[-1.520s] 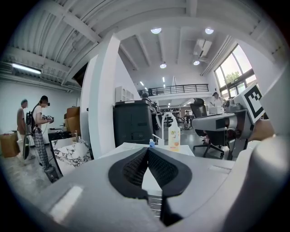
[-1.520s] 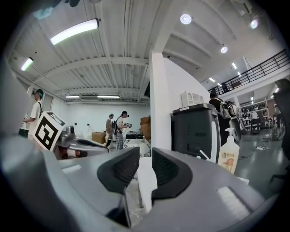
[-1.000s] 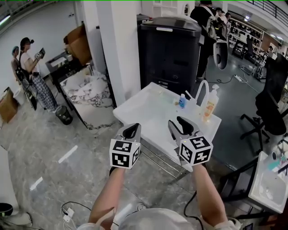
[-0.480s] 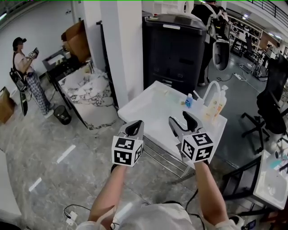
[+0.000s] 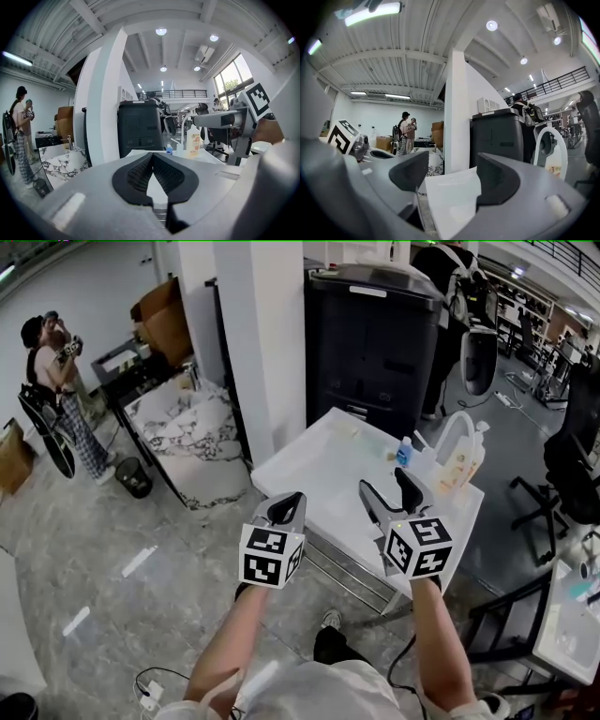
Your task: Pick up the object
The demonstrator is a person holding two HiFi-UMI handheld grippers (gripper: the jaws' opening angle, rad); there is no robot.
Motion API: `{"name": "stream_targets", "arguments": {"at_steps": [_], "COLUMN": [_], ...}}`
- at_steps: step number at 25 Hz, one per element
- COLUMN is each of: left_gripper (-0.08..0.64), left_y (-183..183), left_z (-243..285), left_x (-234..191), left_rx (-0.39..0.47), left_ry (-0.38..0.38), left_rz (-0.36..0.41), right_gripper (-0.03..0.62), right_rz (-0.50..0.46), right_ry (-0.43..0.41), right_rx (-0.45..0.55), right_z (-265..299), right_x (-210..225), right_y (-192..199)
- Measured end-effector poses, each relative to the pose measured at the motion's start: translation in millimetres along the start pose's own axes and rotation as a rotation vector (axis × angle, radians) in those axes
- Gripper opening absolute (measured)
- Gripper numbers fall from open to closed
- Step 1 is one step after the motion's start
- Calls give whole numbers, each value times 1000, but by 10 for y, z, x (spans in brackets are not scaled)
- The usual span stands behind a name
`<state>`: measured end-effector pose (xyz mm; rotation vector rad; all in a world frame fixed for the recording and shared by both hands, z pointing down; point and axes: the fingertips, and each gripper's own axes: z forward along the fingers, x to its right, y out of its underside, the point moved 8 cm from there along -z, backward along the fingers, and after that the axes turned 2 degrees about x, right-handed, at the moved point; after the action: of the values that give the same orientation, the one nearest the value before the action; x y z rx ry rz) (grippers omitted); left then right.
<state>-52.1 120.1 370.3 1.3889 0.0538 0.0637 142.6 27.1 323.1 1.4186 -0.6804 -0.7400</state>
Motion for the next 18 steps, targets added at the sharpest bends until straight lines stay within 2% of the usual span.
{"name": "stream_targets", "arguments": {"at_steps": [8, 18], "left_gripper": [6, 6], "left_y": [42, -152], "left_z": [549, 1562], "left_x": [-285, -648], "left_rx": [-18, -29], "left_ry": [-14, -9], "left_rz": [15, 6], "right_gripper": [316, 328], "right_rz": [24, 51], "right_ry": [10, 38], "right_rx": [3, -25], "right_z": [564, 1393], "right_x": [334, 1033], "right_y": [145, 148]}}
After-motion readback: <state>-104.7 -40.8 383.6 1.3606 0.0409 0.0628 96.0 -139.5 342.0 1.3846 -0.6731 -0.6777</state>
